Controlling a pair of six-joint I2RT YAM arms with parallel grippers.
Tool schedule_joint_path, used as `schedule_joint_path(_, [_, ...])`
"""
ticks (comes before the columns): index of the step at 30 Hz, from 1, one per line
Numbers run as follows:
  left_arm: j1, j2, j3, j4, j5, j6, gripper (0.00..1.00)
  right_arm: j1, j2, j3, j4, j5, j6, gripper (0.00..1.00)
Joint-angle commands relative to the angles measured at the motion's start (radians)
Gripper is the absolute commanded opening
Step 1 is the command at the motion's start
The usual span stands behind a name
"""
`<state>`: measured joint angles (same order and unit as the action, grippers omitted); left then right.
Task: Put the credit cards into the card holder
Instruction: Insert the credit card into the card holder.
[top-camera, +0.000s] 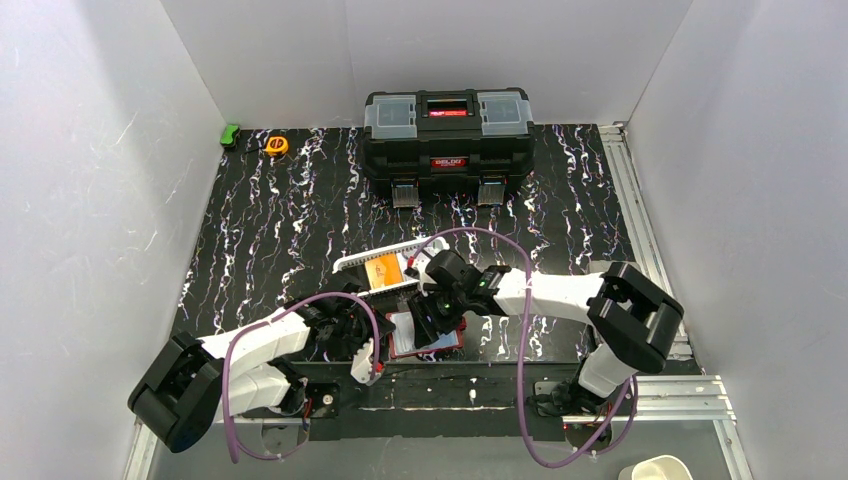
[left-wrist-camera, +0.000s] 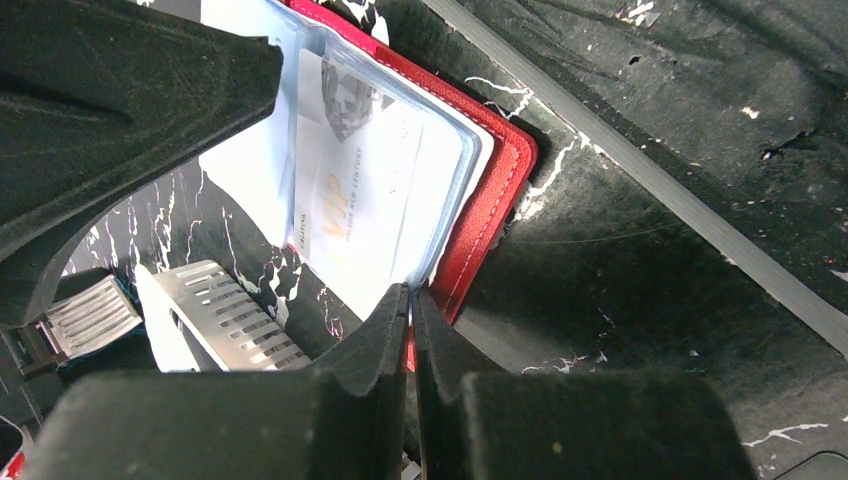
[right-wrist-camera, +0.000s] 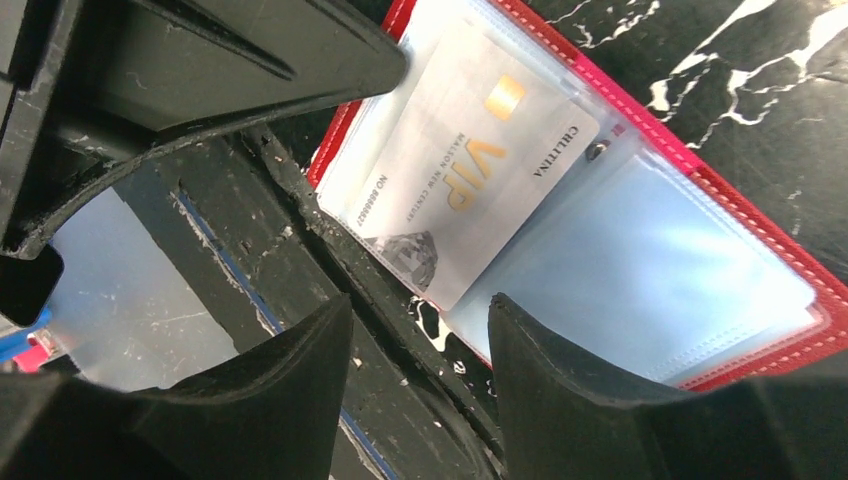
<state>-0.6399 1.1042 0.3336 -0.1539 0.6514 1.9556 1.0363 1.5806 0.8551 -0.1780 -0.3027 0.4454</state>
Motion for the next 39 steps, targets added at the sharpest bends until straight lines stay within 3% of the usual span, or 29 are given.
schedule_joint_path(1, [-0.001, -0.005, -0.012, -0.036, 0.019, 0.000, 0.02, 0.006, 0.026, -0.004, 0.048, -0.063, 0.012, 0.60])
schedule_joint_path(18, [-0.001, -0.005, -0.007, -0.032, 0.041, 0.006, 0.03, 0.022, 0.096, 0.052, 0.068, -0.116, 0.019, 0.58])
schedule_joint_path(25, [0.000, -0.037, 0.001, -0.001, 0.033, -0.081, 0.29, 0.024, 0.117, 0.103, 0.043, -0.116, 0.000, 0.58])
schedule_joint_path(31, [0.000, -0.132, 0.025, -0.017, -0.067, -0.195, 0.31, 0.021, 0.025, 0.095, -0.044, -0.042, -0.009, 0.59])
schedule_joint_path(39, [0.014, -0.246, 0.140, -0.259, -0.134, -0.398, 0.33, -0.019, -0.151, 0.056, -0.191, 0.057, -0.008, 0.62])
